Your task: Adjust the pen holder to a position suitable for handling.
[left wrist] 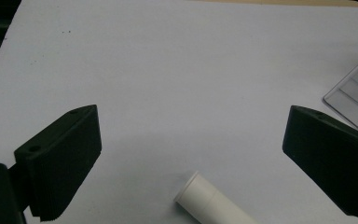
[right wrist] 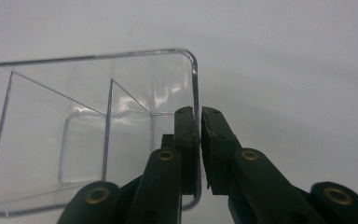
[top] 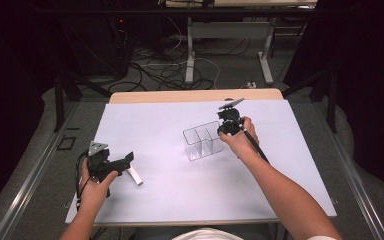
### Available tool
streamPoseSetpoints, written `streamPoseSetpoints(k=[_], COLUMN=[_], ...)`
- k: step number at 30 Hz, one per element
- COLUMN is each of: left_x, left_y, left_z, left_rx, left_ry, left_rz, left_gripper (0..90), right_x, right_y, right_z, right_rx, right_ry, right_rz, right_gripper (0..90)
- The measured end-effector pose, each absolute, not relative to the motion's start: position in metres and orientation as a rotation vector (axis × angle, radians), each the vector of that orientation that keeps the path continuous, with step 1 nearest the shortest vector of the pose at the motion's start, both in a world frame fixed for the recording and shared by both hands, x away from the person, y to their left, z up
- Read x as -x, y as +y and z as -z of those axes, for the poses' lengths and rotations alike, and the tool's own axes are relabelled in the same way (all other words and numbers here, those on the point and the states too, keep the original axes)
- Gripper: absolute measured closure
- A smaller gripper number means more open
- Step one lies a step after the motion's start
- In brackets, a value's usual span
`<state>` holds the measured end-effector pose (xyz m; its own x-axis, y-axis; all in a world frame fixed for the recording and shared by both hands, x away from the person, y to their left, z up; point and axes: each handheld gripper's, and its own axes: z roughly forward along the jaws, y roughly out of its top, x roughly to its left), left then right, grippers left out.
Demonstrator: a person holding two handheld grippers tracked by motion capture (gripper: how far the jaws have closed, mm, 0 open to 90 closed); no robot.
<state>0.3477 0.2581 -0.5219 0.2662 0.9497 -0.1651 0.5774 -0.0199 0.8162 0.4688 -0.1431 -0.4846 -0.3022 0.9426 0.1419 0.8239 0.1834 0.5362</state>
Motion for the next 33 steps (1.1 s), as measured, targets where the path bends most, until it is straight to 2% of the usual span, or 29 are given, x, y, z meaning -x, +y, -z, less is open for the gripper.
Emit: streamPoseSetpoints(k=[14, 20, 23, 29, 33], left_x=[-0.347, -0.345, -0.344, -0.343, -0.343], left_y=[0.257, 0.248, 0.244, 0.235, 0.231], left_z=[0.52, 0.513, 0.511, 0.509, 0.51], left_rx=[-1.705, -1.703, -1.707, -1.721, -1.742], left_ry=[1.411, 1.374, 1.358, 1.335, 1.322], left_rz=[-0.565, -0.569, -0.565, -0.558, -0.561], left_gripper=[4.5, 4.5, 4.5, 4.5, 4.3], right_x=[-0.459, -0.449, -0.447, -0.448, -0.45], right_y=[-0.162, -0.179, -0.188, -0.196, -0.192], right_z=[0.473, 0.463, 0.461, 0.474, 0.489], right_rx=[-1.604, -1.543, -1.535, -1.492, -1.438], right_ry=[2.255, 2.206, 2.176, 2.171, 2.185], right_rz=[-0.945, -1.094, -1.134, -1.108, -1.084], right_gripper=[68.7, 67.0, 70.0, 89.4, 90.0])
